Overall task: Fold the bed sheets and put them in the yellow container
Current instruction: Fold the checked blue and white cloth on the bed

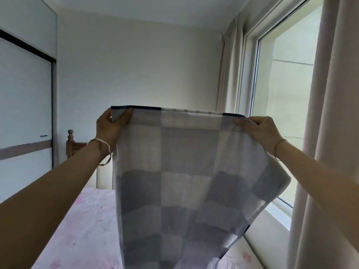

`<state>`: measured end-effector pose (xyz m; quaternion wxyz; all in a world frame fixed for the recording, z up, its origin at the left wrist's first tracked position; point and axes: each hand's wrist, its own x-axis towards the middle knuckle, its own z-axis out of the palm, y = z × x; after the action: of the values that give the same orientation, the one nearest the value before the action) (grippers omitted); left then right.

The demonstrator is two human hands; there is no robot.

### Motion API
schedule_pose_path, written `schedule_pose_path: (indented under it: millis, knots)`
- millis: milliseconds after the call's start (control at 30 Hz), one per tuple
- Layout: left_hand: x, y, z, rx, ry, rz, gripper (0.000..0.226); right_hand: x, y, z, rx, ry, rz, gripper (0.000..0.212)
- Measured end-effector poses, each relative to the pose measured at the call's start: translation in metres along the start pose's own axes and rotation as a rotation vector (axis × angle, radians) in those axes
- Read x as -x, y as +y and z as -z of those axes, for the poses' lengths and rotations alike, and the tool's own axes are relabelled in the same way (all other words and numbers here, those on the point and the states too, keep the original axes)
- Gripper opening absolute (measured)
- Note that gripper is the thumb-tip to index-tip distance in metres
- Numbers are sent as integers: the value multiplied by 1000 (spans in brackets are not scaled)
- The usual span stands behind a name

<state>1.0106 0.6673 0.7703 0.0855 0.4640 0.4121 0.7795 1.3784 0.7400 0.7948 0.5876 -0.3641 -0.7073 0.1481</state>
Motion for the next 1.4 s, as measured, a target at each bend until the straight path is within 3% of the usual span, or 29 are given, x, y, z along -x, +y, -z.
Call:
schedule_pose_path:
  millis: [200, 400, 500, 567, 633, 700, 867, 1067, 1133, 1233, 1300, 1400]
  knots:
    - [101, -35, 54, -105, -140, 84, 16, 124, 33, -1, 11, -228, -296, 63]
    - [143, -35, 115, -92, -297, 220, 59, 191, 17, 10, -27, -432, -432, 61]
    - [158, -32, 130, -57, -336, 261, 49, 211, 3, 8, -70, -522, -476, 51]
    - [165, -38, 140, -92, -390, 313, 54, 225, 3, 4, -89, -586, -555, 37]
    - [176, -55, 154, -161, -450, 409, 63, 246, 11, -4, -51, -686, -643, 37]
    - [193, -81, 166, -209, -498, 489, 51, 271, 29, -13, -14, -752, -723, 41]
    - [272, -159, 188, -314, -535, 721, 21, 349, 103, -48, 50, -826, -936, 53]
    - [366, -250, 195, -495, -483, 934, 20, 451, 213, -86, 190, -875, -1093, 52]
    - [389, -273, 190, -492, -456, 963, 17, 477, 240, -92, 179, -882, -1144, 49]
    - [422, -316, 182, -504, -408, 999, 22, 502, 271, -102, 102, -809, -1212, 27]
    - [441, -345, 177, -546, -383, 991, 24, 515, 304, -107, 78, -766, -1212, 38]
    - [453, -374, 171, -568, -350, 980, 19, 524, 339, -120, 95, -746, -1150, 34]
